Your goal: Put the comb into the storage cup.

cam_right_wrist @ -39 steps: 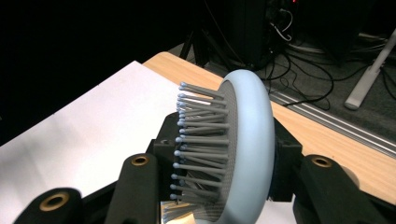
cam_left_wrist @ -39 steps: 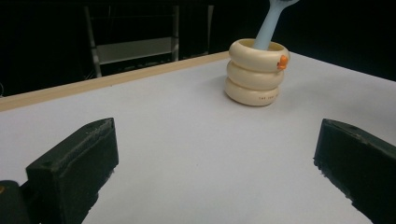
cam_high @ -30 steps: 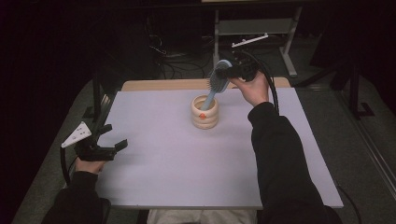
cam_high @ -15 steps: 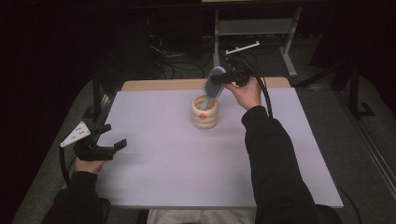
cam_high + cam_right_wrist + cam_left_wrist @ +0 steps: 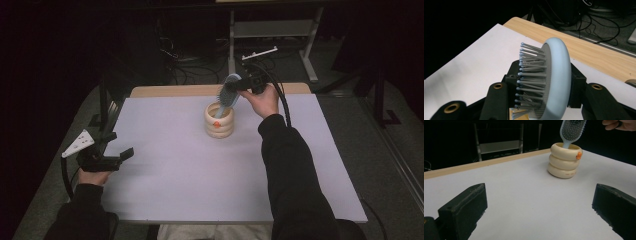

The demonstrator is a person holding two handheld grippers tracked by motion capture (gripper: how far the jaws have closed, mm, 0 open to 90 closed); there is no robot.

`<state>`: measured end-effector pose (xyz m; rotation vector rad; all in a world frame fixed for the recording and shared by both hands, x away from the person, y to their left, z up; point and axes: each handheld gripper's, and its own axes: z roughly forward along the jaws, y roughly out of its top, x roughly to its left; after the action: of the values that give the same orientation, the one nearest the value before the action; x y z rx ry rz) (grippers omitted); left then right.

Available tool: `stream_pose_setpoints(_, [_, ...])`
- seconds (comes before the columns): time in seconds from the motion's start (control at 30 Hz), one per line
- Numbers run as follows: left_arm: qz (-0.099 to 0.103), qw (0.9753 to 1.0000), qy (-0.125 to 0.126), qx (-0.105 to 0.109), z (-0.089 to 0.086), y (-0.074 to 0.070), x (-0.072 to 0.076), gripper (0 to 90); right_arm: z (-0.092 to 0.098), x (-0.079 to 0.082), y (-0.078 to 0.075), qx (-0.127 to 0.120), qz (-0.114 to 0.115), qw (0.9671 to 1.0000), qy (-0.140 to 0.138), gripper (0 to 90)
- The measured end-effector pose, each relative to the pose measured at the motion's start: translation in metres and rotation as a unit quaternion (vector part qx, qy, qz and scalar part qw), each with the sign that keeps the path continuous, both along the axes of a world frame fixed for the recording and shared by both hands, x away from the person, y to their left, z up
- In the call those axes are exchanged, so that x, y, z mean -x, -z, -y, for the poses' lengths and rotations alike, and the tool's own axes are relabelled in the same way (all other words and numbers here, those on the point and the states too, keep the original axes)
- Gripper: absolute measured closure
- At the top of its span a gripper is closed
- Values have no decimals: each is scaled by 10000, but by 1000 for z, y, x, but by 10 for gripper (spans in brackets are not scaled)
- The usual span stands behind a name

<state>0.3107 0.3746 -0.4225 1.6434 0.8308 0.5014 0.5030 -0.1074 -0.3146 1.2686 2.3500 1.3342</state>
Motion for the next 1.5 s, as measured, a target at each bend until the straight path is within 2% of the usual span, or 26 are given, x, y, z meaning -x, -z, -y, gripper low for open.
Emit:
stream_pose_setpoints(0.37, [24,10000,-13,3,0,0,0,0,1,-4,6,-133,-94,9999,36,546])
stream_pose_setpoints(0.63, [-79,10000,49,-33,3,4,-1,0,4,-7,8,-152,-178,9996,125,507])
stream_pose_setpoints(0.8, [-108,9999,74,-36,4,4,-1,0,6,-6,7,-116,-233,9996,93,428])
stream_pose_setpoints(0.87, [-111,9999,61,-13,4,4,-2,0,8,-4,6,-115,-153,9998,100,397])
stream_pose_setpoints(0.97, [-130,9999,58,-15,4,5,-2,0,10,-2,2,-148,-62,9997,162,291])
stream_pose_setpoints(1.07, [-135,9999,58,-32,4,5,-2,0,11,1,0,35,61,9997,213,214])
stream_pose_setpoints(1.13, [-85,9999,39,-71,4,4,-1,0,12,3,0,51,107,9997,214,163])
stream_pose_setpoints(1.27, [-63,10000,12,-2,2,4,-1,0,13,8,0,278,277,9990,214,74])
stream_pose_setpoints(1.33, [-86,10000,25,-16,1,4,-2,0,14,9,0,353,272,9988,182,0])
stream_pose_setpoints(1.4, [-86,10000,19,-25,2,4,-2,0,16,11,1,401,251,9988,138,0])
stream_pose_setpoints(1.5, [-54,10000,12,-34,3,4,-2,0,19,14,-1,386,336,9987,70,0])
